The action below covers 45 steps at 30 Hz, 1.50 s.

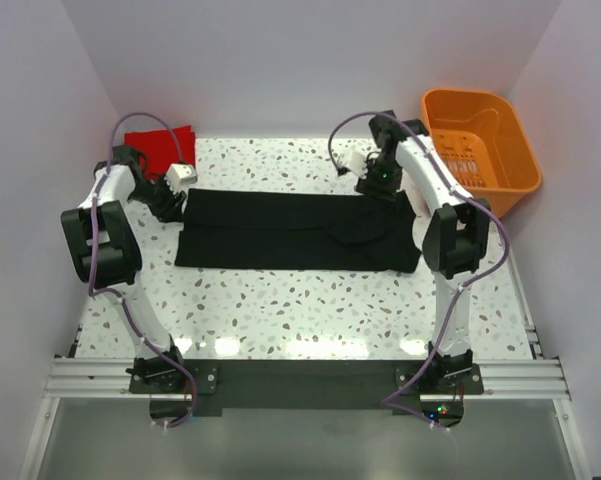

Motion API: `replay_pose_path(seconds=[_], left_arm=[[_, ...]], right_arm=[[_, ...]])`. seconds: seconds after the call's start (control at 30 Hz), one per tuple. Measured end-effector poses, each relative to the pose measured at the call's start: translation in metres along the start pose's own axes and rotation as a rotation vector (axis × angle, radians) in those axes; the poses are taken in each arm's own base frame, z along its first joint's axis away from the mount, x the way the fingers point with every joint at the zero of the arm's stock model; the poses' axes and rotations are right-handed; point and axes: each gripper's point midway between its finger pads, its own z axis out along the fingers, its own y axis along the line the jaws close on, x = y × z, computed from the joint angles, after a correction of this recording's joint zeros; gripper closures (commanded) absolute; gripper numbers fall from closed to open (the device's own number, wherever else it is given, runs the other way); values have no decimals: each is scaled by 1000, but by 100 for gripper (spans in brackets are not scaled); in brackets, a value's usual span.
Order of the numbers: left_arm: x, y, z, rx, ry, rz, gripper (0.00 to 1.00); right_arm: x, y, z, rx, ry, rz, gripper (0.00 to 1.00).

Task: Fold and stack the t-shirts
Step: Fold the tshirt

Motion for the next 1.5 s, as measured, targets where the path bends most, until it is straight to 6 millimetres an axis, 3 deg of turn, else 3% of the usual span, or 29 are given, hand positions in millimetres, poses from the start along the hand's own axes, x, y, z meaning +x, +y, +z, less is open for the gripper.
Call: replay_pose_path(seconds=[0.07, 0.13, 0.2, 0.3, 0.37, 0.47, 0.57, 0.73, 0.9, 1.03, 1.17, 1.2, 1.33, 1.43, 1.5], left_arm=[[-4, 8, -6, -26, -13, -60, 44], [-2, 9, -13, -36, -25, -128, 40], [5, 5, -16, -36, -29, -200, 39], [20, -19, -16, -9, -15, -317, 38], [28, -39, -13, 20, 2, -388, 37], [37, -63, -9, 47, 25, -467, 36], [45, -80, -6, 62, 51, -519, 35], [54, -87, -2, 59, 79, -565, 28], [56, -83, -2, 37, 86, -576, 29], [56, -83, 0, 35, 88, -590, 44], [56, -85, 3, 58, 82, -603, 56], [56, -87, 4, 66, 79, -607, 63], [56, -90, 8, 92, 78, -634, 80], [57, -92, 9, 108, 87, -655, 97], [59, -92, 9, 114, 96, -664, 100]], right_arm=[[3, -10, -12, 24, -28, 82, 46], [21, -21, -25, 48, -63, 216, 46], [38, -19, -32, 41, -92, 346, 46], [62, 8, -32, -39, -102, 524, 46], [72, 38, -27, -119, -94, 617, 45], [76, 86, -19, -250, -56, 703, 44], [79, 121, -8, -352, -13, 756, 44], [87, 151, 11, -428, 45, 801, 44], [88, 153, 20, -428, 48, 814, 51], [88, 149, 23, -414, 37, 815, 68], [91, 153, 25, -422, 45, 823, 77], [92, 154, 26, -423, 47, 826, 79], [94, 154, 28, -427, 52, 830, 100], [96, 155, 32, -438, 62, 845, 100], [98, 154, 33, -441, 66, 852, 100]])
